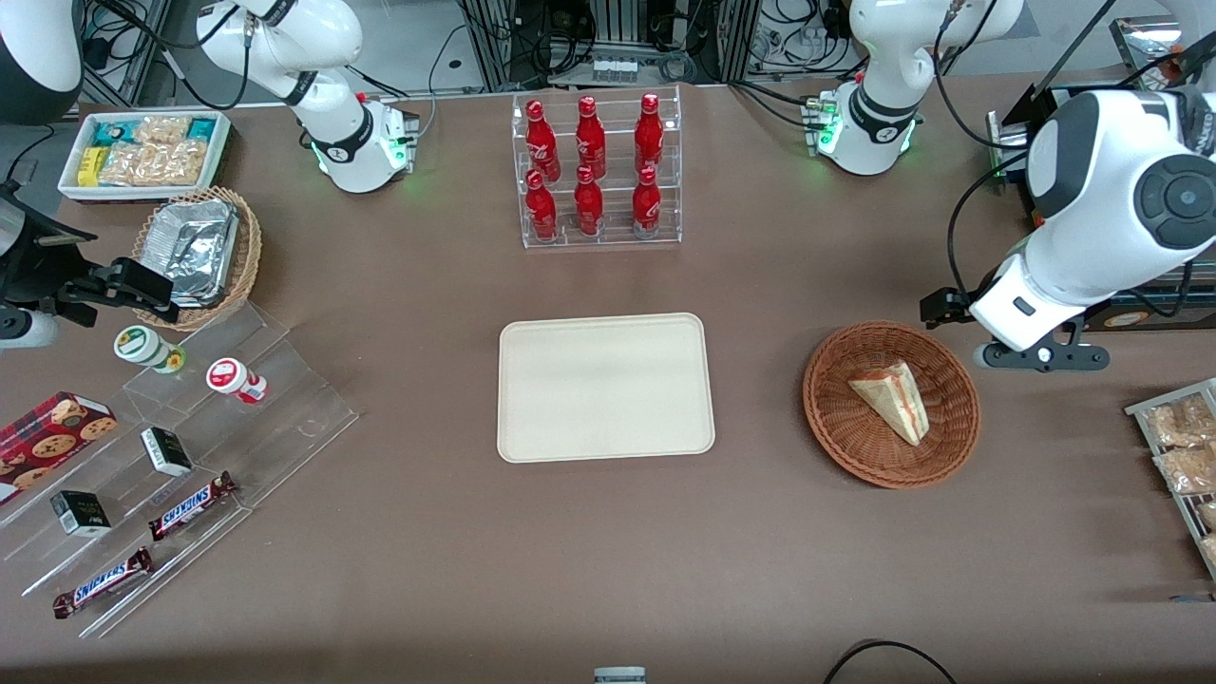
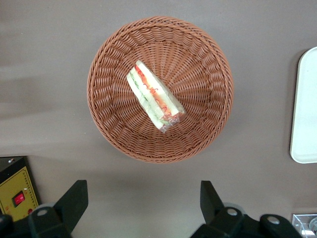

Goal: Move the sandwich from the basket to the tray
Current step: 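Move the left gripper over the wrapped sandwich in the wicker basket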

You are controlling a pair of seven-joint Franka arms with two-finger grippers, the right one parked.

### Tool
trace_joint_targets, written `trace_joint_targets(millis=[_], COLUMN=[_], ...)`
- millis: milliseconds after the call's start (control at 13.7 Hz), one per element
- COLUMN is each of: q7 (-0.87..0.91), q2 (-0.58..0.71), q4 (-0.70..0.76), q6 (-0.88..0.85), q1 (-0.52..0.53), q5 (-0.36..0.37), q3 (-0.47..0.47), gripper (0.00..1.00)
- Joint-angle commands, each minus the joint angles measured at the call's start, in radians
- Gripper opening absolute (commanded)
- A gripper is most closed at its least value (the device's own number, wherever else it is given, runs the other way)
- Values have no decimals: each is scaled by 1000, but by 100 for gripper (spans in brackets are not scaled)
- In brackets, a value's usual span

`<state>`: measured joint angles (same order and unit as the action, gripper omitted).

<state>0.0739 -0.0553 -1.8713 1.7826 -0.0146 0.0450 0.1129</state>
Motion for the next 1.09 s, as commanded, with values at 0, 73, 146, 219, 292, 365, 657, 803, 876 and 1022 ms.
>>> trace_joint_targets(millis=[0, 73, 146, 219, 292, 365, 657, 803, 876, 1022], q7=[0, 0, 0, 1, 4, 16, 156, 271, 352, 508], q2=[11, 9, 11, 11, 12, 17, 8, 0, -8, -32], q4=[-34, -57, -83, -116, -152, -187, -267, -295, -307, -310], q6=[50, 78, 108, 148, 196, 240, 366, 423, 458, 494], q1=[5, 5, 8, 9, 9, 10, 12, 10, 10, 10], q5=[-13, -13, -13, -13, -13, -13, -13, -13, -13, -14], q3=[1, -1, -2, -4, -4, -5, -7, -7, -7, -6], gripper=[100, 100, 100, 100, 100, 100, 100, 100, 100, 100])
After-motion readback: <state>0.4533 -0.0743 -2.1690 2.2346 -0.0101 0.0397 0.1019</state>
